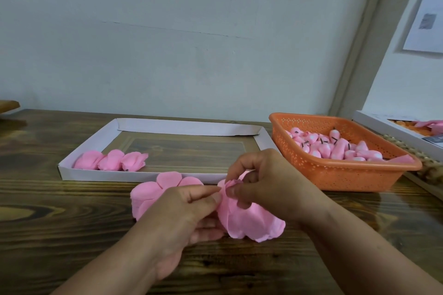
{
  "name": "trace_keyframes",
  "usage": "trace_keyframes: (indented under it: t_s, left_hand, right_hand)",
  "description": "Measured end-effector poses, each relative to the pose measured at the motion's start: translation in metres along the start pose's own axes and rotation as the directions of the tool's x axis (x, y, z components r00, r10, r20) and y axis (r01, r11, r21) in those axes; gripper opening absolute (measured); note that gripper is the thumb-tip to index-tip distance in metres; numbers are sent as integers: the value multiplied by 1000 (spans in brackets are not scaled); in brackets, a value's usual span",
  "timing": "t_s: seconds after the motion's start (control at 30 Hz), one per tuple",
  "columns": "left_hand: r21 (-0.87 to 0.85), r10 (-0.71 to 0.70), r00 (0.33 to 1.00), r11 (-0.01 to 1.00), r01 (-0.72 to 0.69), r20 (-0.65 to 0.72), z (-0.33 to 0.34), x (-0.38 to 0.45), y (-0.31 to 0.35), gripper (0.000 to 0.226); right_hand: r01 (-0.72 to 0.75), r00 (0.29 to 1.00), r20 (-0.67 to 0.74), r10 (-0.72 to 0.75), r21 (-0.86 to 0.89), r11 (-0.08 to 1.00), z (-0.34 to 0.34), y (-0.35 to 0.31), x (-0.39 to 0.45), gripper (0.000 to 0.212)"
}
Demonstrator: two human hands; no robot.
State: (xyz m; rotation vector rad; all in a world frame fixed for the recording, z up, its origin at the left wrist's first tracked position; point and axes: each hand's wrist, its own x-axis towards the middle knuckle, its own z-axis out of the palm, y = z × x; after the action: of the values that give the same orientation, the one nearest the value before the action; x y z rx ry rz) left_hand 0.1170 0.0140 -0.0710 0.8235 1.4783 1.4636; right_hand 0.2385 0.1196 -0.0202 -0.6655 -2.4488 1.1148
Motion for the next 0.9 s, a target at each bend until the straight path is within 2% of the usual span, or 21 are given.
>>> trace_keyframes:
  t_s: [0.13,0.27,0.4,0.5,0.63,0.67,0.77,0.9]
  left_hand:
    - [-24,-15,1000,1000,15,17,-1,1,-2,16]
    - [-18,-1,1000,1000,1,20,0,-1,0,36]
    - [-46,34,999,998,-33,17,4,-5,0,49]
    - [-35,57,996,998,-55,68,10,-10,-5,58]
    - [280,130,987,955,-97,-99,19,-9,-16,20]
    - [312,140,984,945,-99,-111,21,-9,-15,20]
    - [201,79,981,979,-43,-175,21,-7,-14,42]
    - [34,-62,984,997,68,-168,14,-4,-8,33]
  right_hand:
    - [-8,1000,-3,8,49,999,2,0,-1,1]
    - [-34,999,29,32,60,998,3,-4,-4,9]
    - [-50,996,-76,56,73,996,3,-3,-1,18]
    - [-89,990,-103,98,89,992,4,-1,0,24]
    - [-143,983,-111,148,55,988,13,3,1,26]
    - [-147,982,-114,152,47,988,15,3,2,26]
    - [-142,982,-118,146,39,989,15,5,2,26]
    - [-95,992,-82,98,40,995,13,6,-1,20]
